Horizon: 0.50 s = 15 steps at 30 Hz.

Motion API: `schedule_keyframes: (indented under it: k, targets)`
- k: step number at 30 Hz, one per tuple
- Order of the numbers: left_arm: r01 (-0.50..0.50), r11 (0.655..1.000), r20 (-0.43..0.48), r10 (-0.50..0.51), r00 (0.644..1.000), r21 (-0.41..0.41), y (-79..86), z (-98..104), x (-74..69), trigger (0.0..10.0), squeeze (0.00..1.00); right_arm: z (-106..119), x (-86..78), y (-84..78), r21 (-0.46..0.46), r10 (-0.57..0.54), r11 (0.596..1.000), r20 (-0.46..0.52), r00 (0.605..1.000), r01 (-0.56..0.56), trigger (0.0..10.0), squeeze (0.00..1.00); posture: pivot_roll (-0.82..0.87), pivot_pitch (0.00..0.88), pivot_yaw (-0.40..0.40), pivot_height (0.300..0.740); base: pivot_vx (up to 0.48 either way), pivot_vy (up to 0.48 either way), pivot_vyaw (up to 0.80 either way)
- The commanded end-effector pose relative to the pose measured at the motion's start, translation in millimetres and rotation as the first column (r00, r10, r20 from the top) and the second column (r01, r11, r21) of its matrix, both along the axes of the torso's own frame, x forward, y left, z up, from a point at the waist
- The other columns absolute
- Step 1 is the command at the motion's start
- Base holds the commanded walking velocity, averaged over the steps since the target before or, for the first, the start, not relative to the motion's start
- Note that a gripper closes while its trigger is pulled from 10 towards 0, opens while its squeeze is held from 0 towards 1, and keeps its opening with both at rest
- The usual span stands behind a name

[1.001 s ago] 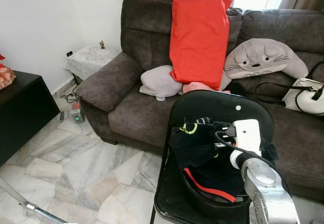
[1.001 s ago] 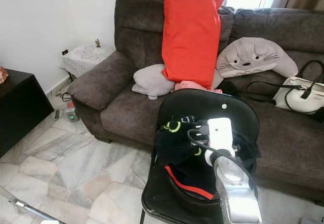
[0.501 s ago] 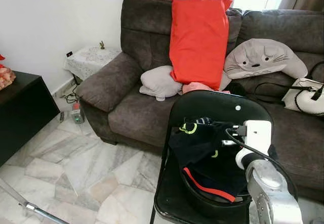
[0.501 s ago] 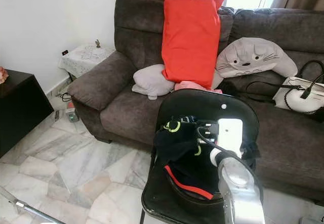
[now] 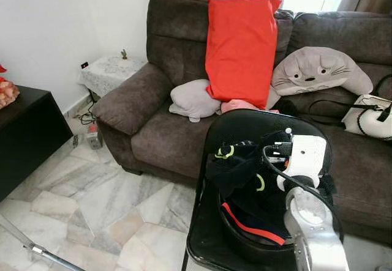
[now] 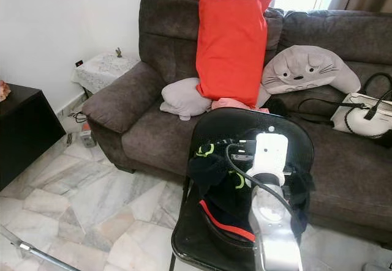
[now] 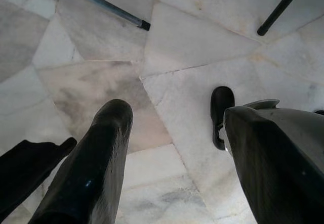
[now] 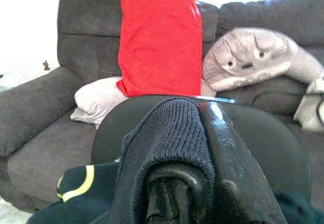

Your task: Hang hanger

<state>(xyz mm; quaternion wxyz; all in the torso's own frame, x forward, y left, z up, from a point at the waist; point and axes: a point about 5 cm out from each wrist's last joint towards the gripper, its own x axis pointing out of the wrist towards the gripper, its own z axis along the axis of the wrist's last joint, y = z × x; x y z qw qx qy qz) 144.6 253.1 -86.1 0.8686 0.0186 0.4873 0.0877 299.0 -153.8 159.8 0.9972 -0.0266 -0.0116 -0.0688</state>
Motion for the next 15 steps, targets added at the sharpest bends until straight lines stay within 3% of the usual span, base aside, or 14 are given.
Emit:
schedule_keyframes:
  k: [1, 3, 5, 8, 9, 10, 11, 12, 13, 15]
  targets:
    - [-0.002, 1.000, -0.021, 0.003, 1.000, 0.008, 2.4, -1.8, -6.4, 10.0, 0.00, 4.0, -4.6, 2.7, 0.039, -0.015, 0.999, 0.033, 0.999, 0.014, 0.0, 0.00, -0.07, 0.000, 0.050, 0.740, 0.000, 0.000, 0.00]
    - [-0.002, 1.000, -0.023, 0.002, 1.000, 0.008, 2.5, -2.0, -7.3, 10.0, 0.00, 3.2, -5.9, 4.5, 0.057, -0.016, 0.998, 0.039, 0.999, 0.014, 0.0, 0.00, -0.07, 0.000, 0.051, 0.740, 0.000, 0.000, 0.00]
    - [0.001, 1.000, -0.026, -0.001, 1.000, 0.008, 2.6, -2.3, -8.3, 10.0, 0.00, -5.6, -7.6, 10.6, 0.102, 0.014, 0.995, -0.021, 1.000, -0.012, 0.0, 0.00, -0.07, 0.000, 0.050, 0.740, 0.000, 0.000, 0.00]
    - [0.003, 1.000, -0.028, -0.003, 1.000, 0.008, 2.4, -2.5, -8.5, 10.0, 0.00, -29.2, -11.5, 8.2, 0.266, -0.035, 0.961, -0.171, 0.985, 0.081, 0.0, 0.00, -0.07, 0.000, 0.049, 0.740, 0.000, 0.000, 0.00]
    - [0.004, 1.000, -0.028, -0.004, 1.000, 0.008, 2.4, -2.4, -8.1, 10.0, 0.00, -34.8, -12.3, 6.7, 0.287, -0.043, 0.953, -0.201, 0.979, 0.101, 0.0, 0.00, -0.07, 0.000, 0.049, 0.740, 0.000, 0.000, 0.00]
    - [0.006, 1.000, -0.026, -0.006, 1.000, 0.008, 2.5, -1.9, -6.9, 10.0, 0.00, -40.3, -12.4, 4.7, 0.247, -0.040, 0.964, -0.224, 0.974, 0.097, 0.0, 0.00, -0.06, 0.000, 0.048, 0.740, 0.000, 0.000, 0.00]
    - [0.008, 1.000, -0.024, -0.008, 1.000, 0.009, 2.6, -1.5, -5.6, 10.0, 0.00, -40.6, -10.8, 7.7, 0.172, 0.000, 0.984, -0.219, 0.976, 0.038, 5.4, 0.00, -0.06, 0.000, 0.047, 0.740, 0.000, 0.000, 0.00]
    - [0.009, 1.000, -0.023, -0.009, 1.000, 0.009, 2.7, -1.2, -5.0, 10.0, 0.00, -40.4, -9.9, 10.1, 0.140, 0.026, 0.990, -0.217, 0.976, 0.005, 5.4, 0.00, -0.06, 0.000, 0.047, 0.740, 0.000, 0.000, 0.00]
    - [0.009, 1.000, -0.021, -0.009, 1.000, 0.010, 2.7, -0.7, -3.6, 10.0, 0.00, -38.9, -8.7, 13.0, 0.109, 0.052, 0.994, -0.203, 0.978, -0.030, 10.0, 0.00, -0.06, 0.000, 0.047, 0.740, 0.000, 0.000, 0.00]
    - [0.007, 1.000, -0.019, -0.007, 1.000, 0.010, 2.7, -0.4, -2.6, 10.0, 0.00, -36.1, -8.2, 13.2, 0.115, 0.047, 0.993, -0.178, 0.983, -0.027, 10.0, 0.00, -0.06, 0.000, 0.047, 0.740, 0.000, 0.000, 0.00]
